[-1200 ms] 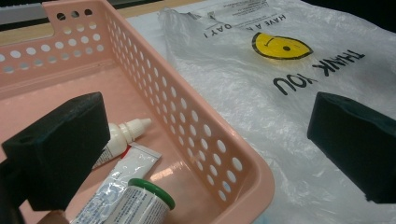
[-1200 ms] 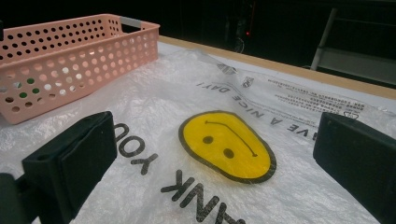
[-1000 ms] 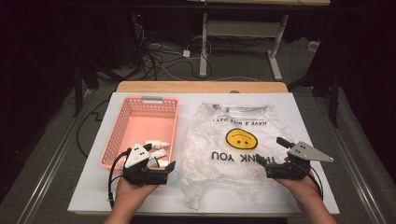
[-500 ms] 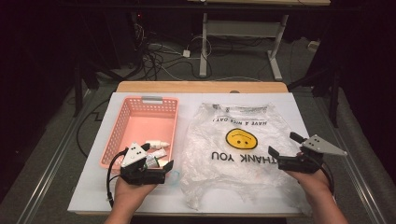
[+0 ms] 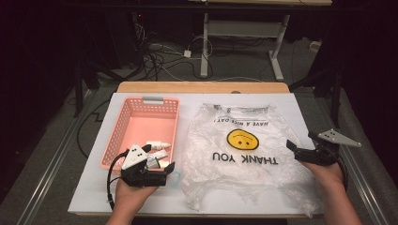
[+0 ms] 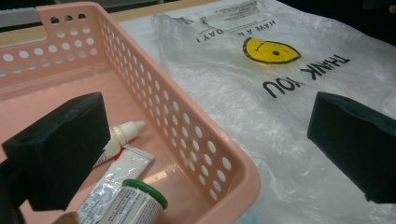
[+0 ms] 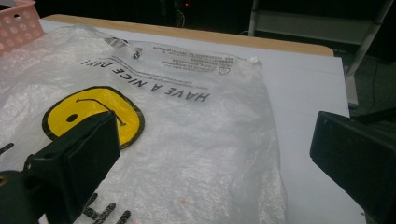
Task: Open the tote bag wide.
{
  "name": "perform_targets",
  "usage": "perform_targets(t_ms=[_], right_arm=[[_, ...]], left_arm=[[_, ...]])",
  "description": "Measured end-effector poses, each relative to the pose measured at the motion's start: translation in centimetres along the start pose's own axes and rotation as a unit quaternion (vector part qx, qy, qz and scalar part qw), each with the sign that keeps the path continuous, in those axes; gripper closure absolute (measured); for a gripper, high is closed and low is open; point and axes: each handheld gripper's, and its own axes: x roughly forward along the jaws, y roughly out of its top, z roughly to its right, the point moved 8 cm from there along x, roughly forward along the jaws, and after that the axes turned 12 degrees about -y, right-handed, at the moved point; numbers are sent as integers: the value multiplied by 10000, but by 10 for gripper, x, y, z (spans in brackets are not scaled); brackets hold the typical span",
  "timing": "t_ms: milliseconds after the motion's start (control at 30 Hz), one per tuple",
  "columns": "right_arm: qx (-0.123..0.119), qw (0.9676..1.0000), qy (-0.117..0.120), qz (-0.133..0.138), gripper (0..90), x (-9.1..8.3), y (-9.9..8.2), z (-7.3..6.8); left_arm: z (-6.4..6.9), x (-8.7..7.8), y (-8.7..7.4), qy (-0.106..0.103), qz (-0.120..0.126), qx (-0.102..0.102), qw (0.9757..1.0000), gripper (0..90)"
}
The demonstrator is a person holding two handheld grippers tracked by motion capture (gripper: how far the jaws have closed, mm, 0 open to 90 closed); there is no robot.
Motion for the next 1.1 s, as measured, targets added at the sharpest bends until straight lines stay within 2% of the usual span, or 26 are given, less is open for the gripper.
perform_targets(t_ms=[167,300,333,367,400,433,467,500,533,567,667,700,733,867,1033,1100], right_arm=[[53,9999,-47,-124,75,5,-3,3],[166,9996,-88,-188,143,14,-1,10],[203,9995,-119,-208,196,22,4,15],[203,9995,-119,-208,196,22,4,15],[232,9991,-139,-341,235,33,8,20],[232,9991,-139,-341,235,33,8,20],[259,9984,-137,-474,280,47,9,27],[259,9984,-137,-474,280,47,9,27],[312,9972,-121,-669,321,60,7,32],[312,9972,-121,-669,321,60,7,32],[359,9933,-76,-1099,335,82,2,42],[359,9933,-76,-1099,335,82,2,42],[342,9920,-61,-1216,348,87,-1,45],[345,9914,60,-1262,389,93,-2,45],[287,9916,71,-1259,417,97,-3,43],[350,9909,76,-1294,424,99,-3,43]], left_arm=[[1,-4,3,-11,97,-41,9999,0],[-1,-3,1,-2,50,-78,10000,0],[-2,-2,1,17,27,-69,10000,0],[-2,-1,1,18,-13,-55,10000,0],[-3,0,1,11,-40,-50,10000,0],[-2,0,2,-1,-35,-56,10000,0],[-2,0,2,-4,-35,-56,10000,0],[-2,0,2,-6,-33,-43,10000,0],[-1,0,2,-8,-44,-19,10000,0],[-1,0,2,5,-46,0,10000,0],[-3,0,2,57,-30,-26,10000,0],[-3,0,2,57,-30,-26,10000,0],[-2,0,1,52,-28,-32,10000,0],[0,0,2,60,-28,13,10000,0],[1,0,1,48,-59,34,10000,0],[1,1,0,35,-70,38,10000,0]])
